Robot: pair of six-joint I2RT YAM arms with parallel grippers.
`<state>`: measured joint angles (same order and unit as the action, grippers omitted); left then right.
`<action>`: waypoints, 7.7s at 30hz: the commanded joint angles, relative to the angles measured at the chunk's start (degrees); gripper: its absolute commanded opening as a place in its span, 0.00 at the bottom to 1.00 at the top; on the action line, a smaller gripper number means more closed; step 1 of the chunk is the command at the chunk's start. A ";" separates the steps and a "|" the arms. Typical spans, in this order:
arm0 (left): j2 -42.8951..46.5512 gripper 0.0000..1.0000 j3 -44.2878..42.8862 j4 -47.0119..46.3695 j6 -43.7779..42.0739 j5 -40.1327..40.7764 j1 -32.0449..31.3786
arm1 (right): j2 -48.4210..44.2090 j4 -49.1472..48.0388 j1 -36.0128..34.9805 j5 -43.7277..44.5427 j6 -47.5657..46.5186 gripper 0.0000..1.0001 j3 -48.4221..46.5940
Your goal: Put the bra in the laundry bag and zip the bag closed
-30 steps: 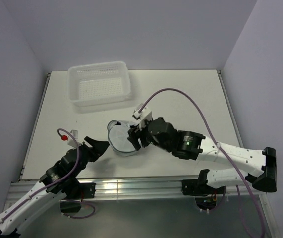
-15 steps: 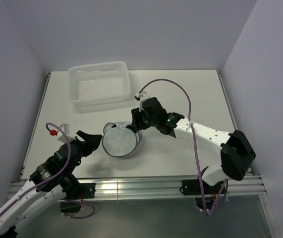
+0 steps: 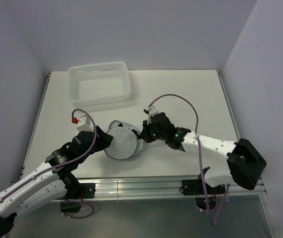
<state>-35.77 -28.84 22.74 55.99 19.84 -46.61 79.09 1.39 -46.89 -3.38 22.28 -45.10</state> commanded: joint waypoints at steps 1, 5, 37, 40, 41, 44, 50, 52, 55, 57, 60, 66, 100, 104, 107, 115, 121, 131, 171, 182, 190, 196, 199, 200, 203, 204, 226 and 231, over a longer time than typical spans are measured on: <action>-2.54 0.51 -6.12 -2.09 -6.13 2.39 -0.50 | -8.50 -10.59 -3.72 5.03 5.74 0.00 8.78; -6.67 0.49 -11.40 -1.56 -9.66 3.11 -2.51 | -13.34 -13.78 -9.08 16.52 8.92 0.00 15.12; -41.40 0.55 -24.69 -11.41 -9.58 6.63 -9.99 | -19.06 -22.48 -12.61 21.39 8.21 0.00 23.13; -38.51 0.44 -23.28 -8.69 -8.97 9.25 -10.61 | -18.71 -22.57 -12.52 21.75 8.39 0.00 22.95; -37.80 0.46 -23.02 -7.20 -9.14 10.21 -10.69 | -18.71 -22.83 -12.61 21.83 8.48 0.00 23.13; -37.27 0.55 -24.15 -2.03 -8.27 13.73 -11.31 | -18.44 -23.10 -12.52 22.01 8.30 0.00 23.22; -42.09 0.57 -24.69 -1.38 -6.42 12.50 -12.28 | -20.02 -24.85 -12.61 22.54 8.92 0.00 25.06; -42.28 0.33 -23.11 -4.44 -6.33 14.69 -12.19 | -20.46 -25.82 -12.69 21.84 9.09 0.00 25.85; -41.66 0.16 -21.26 -10.07 -6.59 15.41 -12.10 | -20.99 -25.47 -13.13 21.31 9.01 0.00 26.20; -40.53 0.00 -20.56 -12.71 -7.03 15.93 -12.19 | -21.43 -24.86 -13.22 21.31 9.27 0.00 26.47; -38.25 0.00 -19.59 -14.30 -7.65 16.11 -12.19 | -21.70 -23.72 -13.31 21.04 9.71 0.00 27.00; -31.57 0.00 -17.13 -17.20 -5.98 11.64 -12.19 | -23.80 -14.96 -13.31 19.64 8.93 0.26 23.75; -30.59 0.00 -15.46 -22.21 -9.84 1.52 -7.09 | -11.59 -20.29 10.07 -18.17 12.61 0.44 8.54; -30.24 0.00 -15.37 -22.21 -9.93 1.87 -7.09 | -10.27 -17.91 10.07 -13.59 12.34 0.45 7.66; -30.15 0.00 -15.28 -23.78 -10.02 1.96 -7.00 | -9.31 -18.52 10.07 -13.94 12.87 0.45 7.75; -30.59 0.00 -15.46 -24.50 -10.20 1.87 -6.65 | -8.86 -18.70 9.98 -14.72 14.19 0.45 8.71; -30.94 0.00 -15.37 -24.50 -10.28 2.14 -6.39 | -10.36 -21.95 9.98 -17.27 17.35 0.38 10.12; -31.56 0.00 -15.37 -24.94 -10.28 1.87 -6.13 | -11.85 -24.15 10.07 -15.17 18.06 0.24 11.35; -32.26 0.00 -15.11 -25.82 -10.28 1.08 -5.77 | -11.06 -8.17 8.23 -4.80 4.98 0.25 3.80; -32.44 0.00 -14.49 -27.05 -10.20 0.56 -5.77 | -5.53 3.18 5.50 -4.01 -3.21 0.29 -5.61; -32.43 0.00 -13.96 -27.40 -10.37 0.73 -5.77 | -3.24 6.97 3.56 -2.25 -3.04 0.39 -7.72; -32.52 0.00 -14.14 -27.05 -10.63 0.99 -5.77 | -2.98 3.28 3.56 -7.51 0.47 0.38 -6.67; -32.43 0.00 -14.05 -26.79 -10.72 1.52 -5.77 | -3.68 1.08 3.56 -8.93 2.93 0.35 -5.35; -32.43 0.00 -14.05 -26.79 -10.72 1.52 -5.77 | -3.94 0.55 3.65 -8.93 3.64 0.34 -4.48; -32.44 0.00 -13.96 -26.96 -10.63 1.26 -5.77 | -5.78 -3.21 4.17 -8.40 6.98 0.33 -1.93; -32.43 0.00 -13.70 -27.22 -10.55 1.17 -5.77 | -6.14 -4.71 4.44 -8.84 8.72 0.31 -1.48; -29.62 0.00 -11.59 -29.86 -10.72 -0.15 -5.77 | -11.95 -14.92 7.96 -11.21 14.54 0.40 7.75; -29.53 0.00 -11.15 -30.65 -11.07 -0.67 -5.77 | -10.10 -14.57 8.75 -10.16 13.67 0.40 7.31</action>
<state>-67.09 -40.47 -4.05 46.11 20.18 -52.51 68.31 -11.33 -38.81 -15.03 37.43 -37.80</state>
